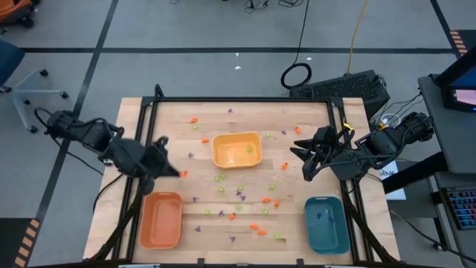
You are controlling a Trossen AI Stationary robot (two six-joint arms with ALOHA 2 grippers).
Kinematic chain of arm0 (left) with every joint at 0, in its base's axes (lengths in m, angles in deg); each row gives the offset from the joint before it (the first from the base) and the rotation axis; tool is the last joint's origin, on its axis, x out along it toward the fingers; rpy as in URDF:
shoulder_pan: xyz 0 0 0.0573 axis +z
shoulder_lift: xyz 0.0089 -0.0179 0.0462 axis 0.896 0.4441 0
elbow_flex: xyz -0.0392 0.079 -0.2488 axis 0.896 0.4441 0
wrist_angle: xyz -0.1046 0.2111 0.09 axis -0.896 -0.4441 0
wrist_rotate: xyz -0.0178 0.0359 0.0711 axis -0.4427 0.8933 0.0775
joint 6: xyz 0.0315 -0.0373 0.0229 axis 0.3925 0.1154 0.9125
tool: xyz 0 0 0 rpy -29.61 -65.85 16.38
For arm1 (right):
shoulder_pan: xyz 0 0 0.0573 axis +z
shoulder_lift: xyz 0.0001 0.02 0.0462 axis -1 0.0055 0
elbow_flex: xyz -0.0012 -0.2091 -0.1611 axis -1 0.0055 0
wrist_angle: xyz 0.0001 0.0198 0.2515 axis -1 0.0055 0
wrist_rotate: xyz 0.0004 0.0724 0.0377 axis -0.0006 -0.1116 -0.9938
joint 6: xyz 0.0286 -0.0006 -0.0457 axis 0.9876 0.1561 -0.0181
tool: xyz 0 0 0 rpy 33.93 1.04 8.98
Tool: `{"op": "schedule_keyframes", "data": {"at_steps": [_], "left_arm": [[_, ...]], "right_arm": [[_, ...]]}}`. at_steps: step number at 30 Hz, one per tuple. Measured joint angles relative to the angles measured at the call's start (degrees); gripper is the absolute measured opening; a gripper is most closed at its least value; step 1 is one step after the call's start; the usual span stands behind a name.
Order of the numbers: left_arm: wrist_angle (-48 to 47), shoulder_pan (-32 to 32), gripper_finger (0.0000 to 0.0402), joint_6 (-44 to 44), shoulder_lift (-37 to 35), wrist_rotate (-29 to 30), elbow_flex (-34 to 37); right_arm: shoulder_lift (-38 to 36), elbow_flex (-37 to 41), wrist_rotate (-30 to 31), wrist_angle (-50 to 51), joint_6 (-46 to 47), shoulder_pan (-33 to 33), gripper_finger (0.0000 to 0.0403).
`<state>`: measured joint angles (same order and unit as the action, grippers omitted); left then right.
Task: Sort Halloween decoration
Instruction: Put the orange skeleton toy into the orange bin
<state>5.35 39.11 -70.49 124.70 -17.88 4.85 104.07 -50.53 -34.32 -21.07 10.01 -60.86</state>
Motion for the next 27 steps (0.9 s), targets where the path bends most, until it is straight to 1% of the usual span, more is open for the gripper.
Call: {"op": "schedule_keyframes", "data": {"at_steps": [3,7,11,18,27], "left_arm": [[-5.7,-5.5,0.0001,-6.6,3.1,-4.0,-2.7],[-11.5,-11.5,0.0001,-12.4,6.7,-9.3,-3.2],[-16.2,-15.8,0.0001,-15.2,10.0,-10.4,-2.2],[-15.3,-19.6,0.0001,-14.5,14.9,-9.7,3.1],[-4.5,-21.0,0.0,-14.7,19.2,-9.3,11.8]], "right_arm": [[0.0,0.0,0.0,0.1,0.0,0.0,0.0116],[0.0,0.0,0.0,0.2,0.0,0.0,0.0116],[0.0,0.0,0.0,0.2,-0.2,0.0,0.0116],[0.0,0.0,0.0,0.4,-0.2,0.0,0.0116],[0.0,0.0,-0.1,0.2,0.7,0.0,0.0116]]}}
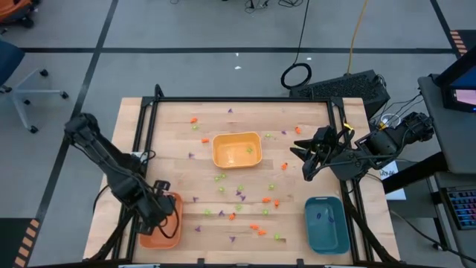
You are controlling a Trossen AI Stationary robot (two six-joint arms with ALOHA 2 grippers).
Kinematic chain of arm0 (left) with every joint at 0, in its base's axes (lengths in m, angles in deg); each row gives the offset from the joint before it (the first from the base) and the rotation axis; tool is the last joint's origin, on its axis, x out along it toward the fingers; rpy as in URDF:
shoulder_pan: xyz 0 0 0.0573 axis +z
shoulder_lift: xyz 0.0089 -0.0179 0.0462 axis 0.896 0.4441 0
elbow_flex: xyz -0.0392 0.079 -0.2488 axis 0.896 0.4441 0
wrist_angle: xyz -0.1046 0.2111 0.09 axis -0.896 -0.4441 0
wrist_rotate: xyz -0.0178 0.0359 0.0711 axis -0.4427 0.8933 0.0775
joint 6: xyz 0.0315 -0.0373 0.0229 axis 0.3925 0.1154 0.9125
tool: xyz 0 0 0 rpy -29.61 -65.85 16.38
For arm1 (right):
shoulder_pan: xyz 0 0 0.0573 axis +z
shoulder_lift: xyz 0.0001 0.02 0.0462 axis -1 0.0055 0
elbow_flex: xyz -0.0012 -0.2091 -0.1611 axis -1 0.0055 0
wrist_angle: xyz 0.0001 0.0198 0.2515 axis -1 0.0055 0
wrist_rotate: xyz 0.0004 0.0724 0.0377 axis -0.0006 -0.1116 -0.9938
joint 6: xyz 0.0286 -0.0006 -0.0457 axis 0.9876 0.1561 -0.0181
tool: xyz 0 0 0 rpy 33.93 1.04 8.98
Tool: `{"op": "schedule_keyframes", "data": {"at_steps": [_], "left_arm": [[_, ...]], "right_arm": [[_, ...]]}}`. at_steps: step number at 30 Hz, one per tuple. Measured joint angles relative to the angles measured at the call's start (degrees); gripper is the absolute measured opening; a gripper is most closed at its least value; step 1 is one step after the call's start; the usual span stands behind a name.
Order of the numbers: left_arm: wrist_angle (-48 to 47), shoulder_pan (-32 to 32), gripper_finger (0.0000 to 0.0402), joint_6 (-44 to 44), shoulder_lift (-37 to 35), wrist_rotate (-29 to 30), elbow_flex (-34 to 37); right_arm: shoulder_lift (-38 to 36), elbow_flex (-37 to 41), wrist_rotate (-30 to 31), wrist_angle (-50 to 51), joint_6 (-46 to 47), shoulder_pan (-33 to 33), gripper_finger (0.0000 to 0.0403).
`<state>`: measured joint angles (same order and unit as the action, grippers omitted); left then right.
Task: Sort Halloween decoration
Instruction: Put the orange skeleton toy into the orange bin, then put the green spider toy into the yellow bin
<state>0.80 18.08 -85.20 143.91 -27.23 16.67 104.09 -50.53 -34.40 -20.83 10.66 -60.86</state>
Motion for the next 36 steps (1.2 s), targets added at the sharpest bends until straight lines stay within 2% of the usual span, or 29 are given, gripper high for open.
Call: {"op": "schedule_keyframes", "data": {"at_steps": [8,19,23,27,32,36], "left_arm": [[9.3,0.0,0.0,0.0,4.9,-0.8,7.6],[9.2,0.0,0.0005,-1.5,10.5,-2.4,8.9],[9.1,0.0,0.0039,-3.3,10.5,-2.3,8.9],[8.6,0.0,0.0097,-9.3,10.0,-3.1,8.9],[8.6,0.1,0.0171,-14.8,7.3,-9.7,7.7],[8.4,0.1,0.0194,-20.6,3.4,-12.6,4.5]], "right_arm": [[0.0,0.0,-3.0,-0.1,1.4,0.0,0.0116],[0.2,0.0,-3.4,-0.1,3.9,0.5,0.0116],[0.7,0.0,-4.6,-0.1,3.9,0.5,0.0116],[1.8,0.0,-5.1,-0.1,3.9,0.5,0.0116],[3.5,0.0,-7.7,-0.4,4.1,0.5,0.0116],[4.9,0.0,-10.5,-0.5,4.6,0.5,0.0116]]}}
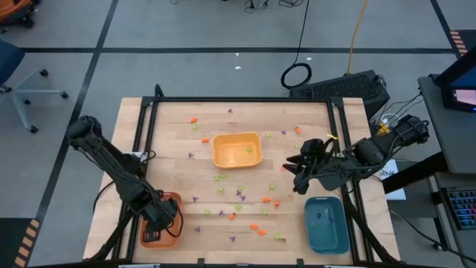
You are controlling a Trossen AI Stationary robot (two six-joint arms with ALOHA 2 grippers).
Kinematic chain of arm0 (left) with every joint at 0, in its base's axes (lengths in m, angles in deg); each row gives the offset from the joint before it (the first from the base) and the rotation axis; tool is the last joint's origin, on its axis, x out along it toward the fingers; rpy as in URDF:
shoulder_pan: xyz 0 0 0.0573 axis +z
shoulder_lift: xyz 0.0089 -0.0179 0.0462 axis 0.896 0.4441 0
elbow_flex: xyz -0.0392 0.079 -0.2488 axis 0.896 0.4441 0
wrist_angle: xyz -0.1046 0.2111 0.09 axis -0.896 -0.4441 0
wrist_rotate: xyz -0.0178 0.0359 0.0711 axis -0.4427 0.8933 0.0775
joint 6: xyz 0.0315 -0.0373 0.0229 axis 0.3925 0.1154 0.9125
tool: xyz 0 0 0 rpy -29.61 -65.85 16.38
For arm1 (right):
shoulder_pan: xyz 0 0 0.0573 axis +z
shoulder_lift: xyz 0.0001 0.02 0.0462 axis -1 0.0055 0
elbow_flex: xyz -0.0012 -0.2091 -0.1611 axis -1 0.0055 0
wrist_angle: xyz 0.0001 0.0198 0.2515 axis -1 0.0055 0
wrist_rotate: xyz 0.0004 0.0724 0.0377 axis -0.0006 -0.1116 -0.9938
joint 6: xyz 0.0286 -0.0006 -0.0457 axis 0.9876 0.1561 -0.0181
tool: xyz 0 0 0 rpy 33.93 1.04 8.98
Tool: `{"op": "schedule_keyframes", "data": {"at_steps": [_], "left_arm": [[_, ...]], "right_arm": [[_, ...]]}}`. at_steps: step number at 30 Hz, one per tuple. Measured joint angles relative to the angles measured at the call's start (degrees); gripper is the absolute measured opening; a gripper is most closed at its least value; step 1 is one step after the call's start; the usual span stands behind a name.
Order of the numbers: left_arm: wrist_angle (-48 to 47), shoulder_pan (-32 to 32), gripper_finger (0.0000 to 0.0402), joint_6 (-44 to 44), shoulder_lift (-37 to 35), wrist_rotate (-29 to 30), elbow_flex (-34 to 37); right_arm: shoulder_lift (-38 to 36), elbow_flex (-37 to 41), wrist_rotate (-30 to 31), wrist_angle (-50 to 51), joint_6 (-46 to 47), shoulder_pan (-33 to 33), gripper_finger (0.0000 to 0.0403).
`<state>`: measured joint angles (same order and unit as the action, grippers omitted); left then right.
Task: Sort Halloween decoration
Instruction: Put the green spider toy into the yellow bin
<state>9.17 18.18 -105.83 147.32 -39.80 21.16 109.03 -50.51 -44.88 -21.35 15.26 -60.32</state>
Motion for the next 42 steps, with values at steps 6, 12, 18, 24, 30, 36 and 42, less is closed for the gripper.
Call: {"op": "schedule_keyframes", "data": {"at_steps": [6,12,18,24,30,36,42], "left_arm": [[-6.1,0.1,0.0174,-14.3,-6.2,-0.6,-7.3],[-7.1,0.1,0.0142,-20.3,-11.3,11.4,-13.3],[-5.0,2.8,0.0132,-14.7,-13.6,35.4,-14.8],[-4.2,11.8,0.0132,-8.7,-13.1,38.8,-14.8],[1.6,19.5,0.0132,-2.9,-11.8,39.1,-14.7],[9.9,24.3,0.0132,4.7,-9.9,39.1,-14.7],[13.9,27.2,0.0132,7.5,-8.5,39.1,-14.7]], "right_arm": [[2.2,0.0,-3.0,0.2,2.2,0.0,0.0116],[4.4,0.0,-3.2,1.6,7.7,-0.4,0.0116],[5.0,0.0,-10.6,9.9,16.8,-5.0,0.0116],[5.0,0.0,-20.4,21.8,16.9,-13.1,0.0116],[5.1,1.0,-26.0,25.6,8.6,-23.8,0.0116],[5.1,8.3,-26.9,18.4,-2.4,-35.4,0.0116],[5.1,20.5,-31.2,8.3,-5.8,-43.7,0.0116]]}}
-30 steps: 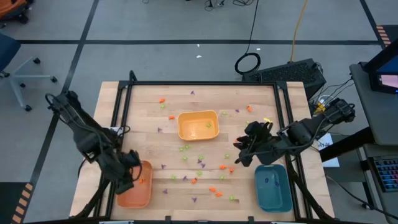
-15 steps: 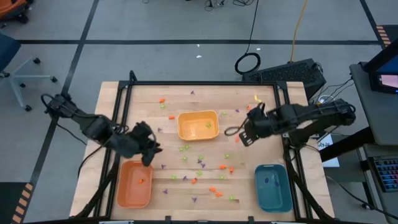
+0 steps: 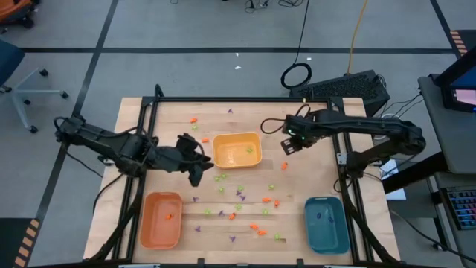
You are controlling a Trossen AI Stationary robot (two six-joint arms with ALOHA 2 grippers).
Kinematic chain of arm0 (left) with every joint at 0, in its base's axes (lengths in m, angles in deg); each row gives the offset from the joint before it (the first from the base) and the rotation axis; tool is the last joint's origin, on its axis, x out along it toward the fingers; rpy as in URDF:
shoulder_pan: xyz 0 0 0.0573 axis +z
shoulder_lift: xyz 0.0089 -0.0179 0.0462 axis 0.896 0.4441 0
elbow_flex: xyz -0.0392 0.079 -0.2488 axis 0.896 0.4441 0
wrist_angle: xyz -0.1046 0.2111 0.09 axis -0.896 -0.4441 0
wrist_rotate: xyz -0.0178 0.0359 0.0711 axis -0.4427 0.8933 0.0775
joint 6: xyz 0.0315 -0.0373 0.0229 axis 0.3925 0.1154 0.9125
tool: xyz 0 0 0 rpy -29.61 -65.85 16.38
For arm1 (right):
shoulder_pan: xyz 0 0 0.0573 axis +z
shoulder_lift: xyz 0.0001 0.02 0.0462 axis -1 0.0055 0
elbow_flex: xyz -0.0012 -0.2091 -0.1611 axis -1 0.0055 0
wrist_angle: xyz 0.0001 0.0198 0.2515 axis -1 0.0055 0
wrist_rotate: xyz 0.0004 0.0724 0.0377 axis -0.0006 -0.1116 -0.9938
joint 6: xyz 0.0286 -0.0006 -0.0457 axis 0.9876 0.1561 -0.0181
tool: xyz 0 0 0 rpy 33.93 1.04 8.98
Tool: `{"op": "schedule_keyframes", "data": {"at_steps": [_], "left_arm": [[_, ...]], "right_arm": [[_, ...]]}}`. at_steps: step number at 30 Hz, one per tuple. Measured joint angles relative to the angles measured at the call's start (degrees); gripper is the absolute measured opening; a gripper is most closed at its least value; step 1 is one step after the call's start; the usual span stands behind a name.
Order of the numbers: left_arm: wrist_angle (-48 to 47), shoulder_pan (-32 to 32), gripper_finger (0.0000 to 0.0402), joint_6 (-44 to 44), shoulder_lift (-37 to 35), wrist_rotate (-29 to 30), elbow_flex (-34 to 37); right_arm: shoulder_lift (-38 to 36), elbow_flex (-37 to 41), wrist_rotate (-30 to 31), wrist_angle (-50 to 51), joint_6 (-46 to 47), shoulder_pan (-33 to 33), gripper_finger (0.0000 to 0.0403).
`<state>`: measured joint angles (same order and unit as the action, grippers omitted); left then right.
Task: Sort Halloween decoration
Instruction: Put the green spider toy into the yellow bin
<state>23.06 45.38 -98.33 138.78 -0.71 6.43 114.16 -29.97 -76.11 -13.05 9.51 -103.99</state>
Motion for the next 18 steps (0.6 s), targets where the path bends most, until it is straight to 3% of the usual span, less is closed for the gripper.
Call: {"op": "schedule_keyframes", "data": {"at_steps": [6,13,18], "left_arm": [[0.3,1.7,0.0132,1.5,0.4,-0.1,0.0],[0.3,4.8,0.0132,6.4,0.4,-0.3,0.0],[0.3,7.0,0.0132,7.7,0.4,-1.8,0.0]], "right_arm": [[0.0,10.9,-7.6,-7.5,-1.1,-6.0,0.0116],[0.0,17.7,-7.2,-15.7,-1.9,-8.9,0.0117],[0.0,19.2,-3.5,-18.6,-2.5,-10.3,0.0126]]}}
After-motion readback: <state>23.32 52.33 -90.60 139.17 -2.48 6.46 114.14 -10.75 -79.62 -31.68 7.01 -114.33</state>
